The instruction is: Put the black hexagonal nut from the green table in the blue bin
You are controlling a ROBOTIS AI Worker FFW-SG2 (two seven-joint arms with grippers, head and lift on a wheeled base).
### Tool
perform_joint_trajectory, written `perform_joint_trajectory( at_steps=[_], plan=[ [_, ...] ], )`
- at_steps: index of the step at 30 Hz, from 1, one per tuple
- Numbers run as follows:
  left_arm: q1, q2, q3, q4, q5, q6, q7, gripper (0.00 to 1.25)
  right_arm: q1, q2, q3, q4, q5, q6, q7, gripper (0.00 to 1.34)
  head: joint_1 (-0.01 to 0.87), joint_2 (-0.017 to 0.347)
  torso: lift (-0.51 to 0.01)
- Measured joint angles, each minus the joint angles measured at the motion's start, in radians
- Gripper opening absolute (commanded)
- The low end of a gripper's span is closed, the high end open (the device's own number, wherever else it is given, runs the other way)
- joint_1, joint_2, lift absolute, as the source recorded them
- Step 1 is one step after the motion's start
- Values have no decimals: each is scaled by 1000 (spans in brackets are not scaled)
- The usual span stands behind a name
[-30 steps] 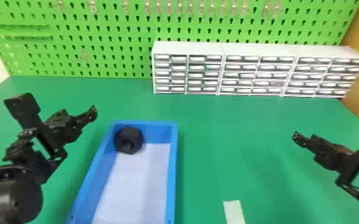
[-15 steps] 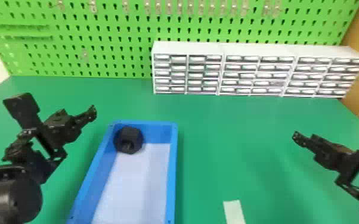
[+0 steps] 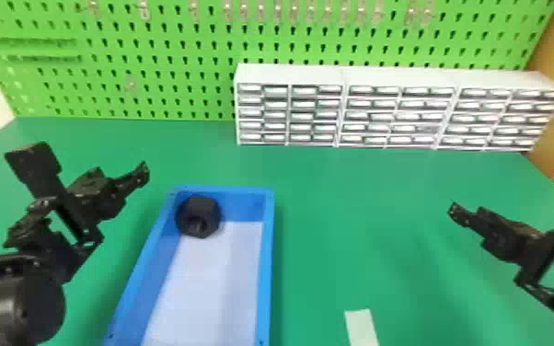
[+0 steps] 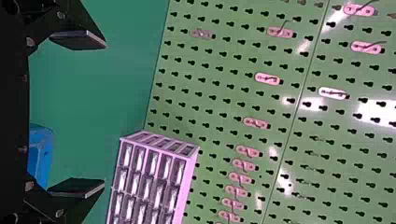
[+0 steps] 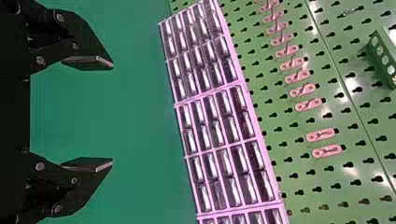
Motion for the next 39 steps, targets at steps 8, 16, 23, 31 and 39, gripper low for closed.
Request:
perform_joint_trajectory(
  at_steps=[8, 16, 23, 31, 39],
  plan=[
    [0, 0, 0, 0, 0, 0, 0, 1026, 0, 0, -1, 0, 1, 0, 0, 813, 666, 32, -100],
    [0, 0, 0, -1, 1, 0, 0, 1026, -1, 0, 1, 0, 2, 0, 0, 813, 666, 32, -100],
    [0, 0, -1, -1, 2, 0, 0, 1025, -1, 0, 3, 0, 2, 0, 0, 813, 666, 32, -100],
    [-1, 0, -1, -1, 1, 0, 0, 1026, -2, -1, 4, 0, 2, 0, 0, 813, 666, 32, -100],
    [0, 0, 0, -1, 1, 0, 0, 1026, -2, -2, 4, 0, 2, 0, 0, 813, 666, 32, -100]
  ],
)
